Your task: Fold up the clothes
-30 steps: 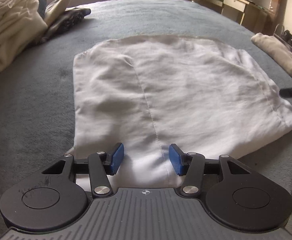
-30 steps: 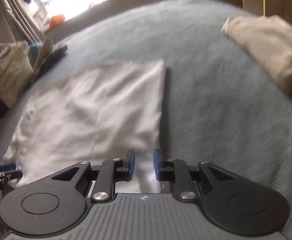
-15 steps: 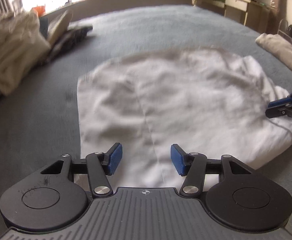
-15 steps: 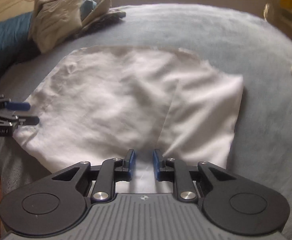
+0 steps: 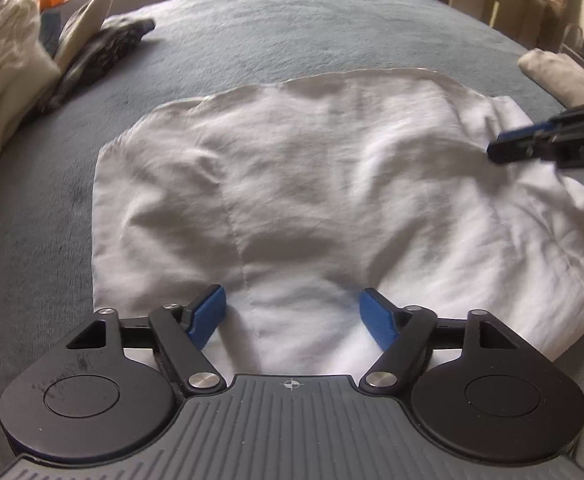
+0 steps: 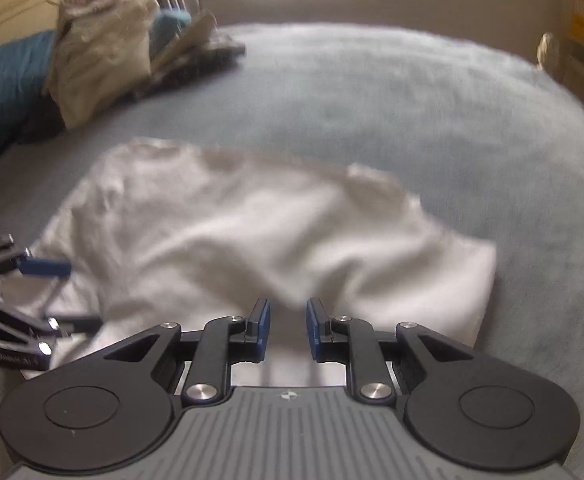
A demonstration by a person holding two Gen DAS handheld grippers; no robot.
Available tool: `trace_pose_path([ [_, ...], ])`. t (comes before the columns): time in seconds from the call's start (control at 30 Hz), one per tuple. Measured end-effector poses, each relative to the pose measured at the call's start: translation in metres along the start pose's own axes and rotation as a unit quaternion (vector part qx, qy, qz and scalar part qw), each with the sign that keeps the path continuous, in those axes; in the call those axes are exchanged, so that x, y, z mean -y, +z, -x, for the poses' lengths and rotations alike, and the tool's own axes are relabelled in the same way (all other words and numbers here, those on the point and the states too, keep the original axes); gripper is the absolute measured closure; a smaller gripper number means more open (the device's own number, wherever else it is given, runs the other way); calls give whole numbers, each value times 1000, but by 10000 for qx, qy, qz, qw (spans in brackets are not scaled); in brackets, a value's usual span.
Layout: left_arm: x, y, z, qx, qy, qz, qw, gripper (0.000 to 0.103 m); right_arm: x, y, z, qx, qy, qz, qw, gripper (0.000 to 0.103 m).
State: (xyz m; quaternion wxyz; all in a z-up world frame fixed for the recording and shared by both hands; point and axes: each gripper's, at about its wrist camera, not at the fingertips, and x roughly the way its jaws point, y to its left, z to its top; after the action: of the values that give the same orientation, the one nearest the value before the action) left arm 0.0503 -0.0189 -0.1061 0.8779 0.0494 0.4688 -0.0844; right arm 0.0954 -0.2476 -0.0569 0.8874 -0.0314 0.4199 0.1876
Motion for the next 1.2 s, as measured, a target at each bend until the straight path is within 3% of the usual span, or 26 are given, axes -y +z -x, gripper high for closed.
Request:
trace_pose_path([
  [0.23,5,6,-3,-200,94,92,9997,19,30,19,-49,-306,-397,-397,9980,83],
  [0.4,6,9,-7,-389,167,191,9989,9,36,37,-36,-10,-136,-654,9978,82],
  [0.6,6,13,-11,-475,213,220,9984,3,49,41,-81,-299,-239,-961,9946,82],
  [0.7,7,13,-12,-492,247,234,9982,2,46,51,-69,-377,-279,-1065,9932,81],
  [0.83,9,16,-15,-562,312,249,9976,0,33,64,-59,-311,191,-1147,9927,81],
  [1.03,12,16,-15,-574,382,255,9973,0,30,59,-99,-444,169,-1121,9926,80],
  [1.2,13,15,-14,-588,434,250,9970,0,24,70,-89,-582,101,-1108,9921,79],
])
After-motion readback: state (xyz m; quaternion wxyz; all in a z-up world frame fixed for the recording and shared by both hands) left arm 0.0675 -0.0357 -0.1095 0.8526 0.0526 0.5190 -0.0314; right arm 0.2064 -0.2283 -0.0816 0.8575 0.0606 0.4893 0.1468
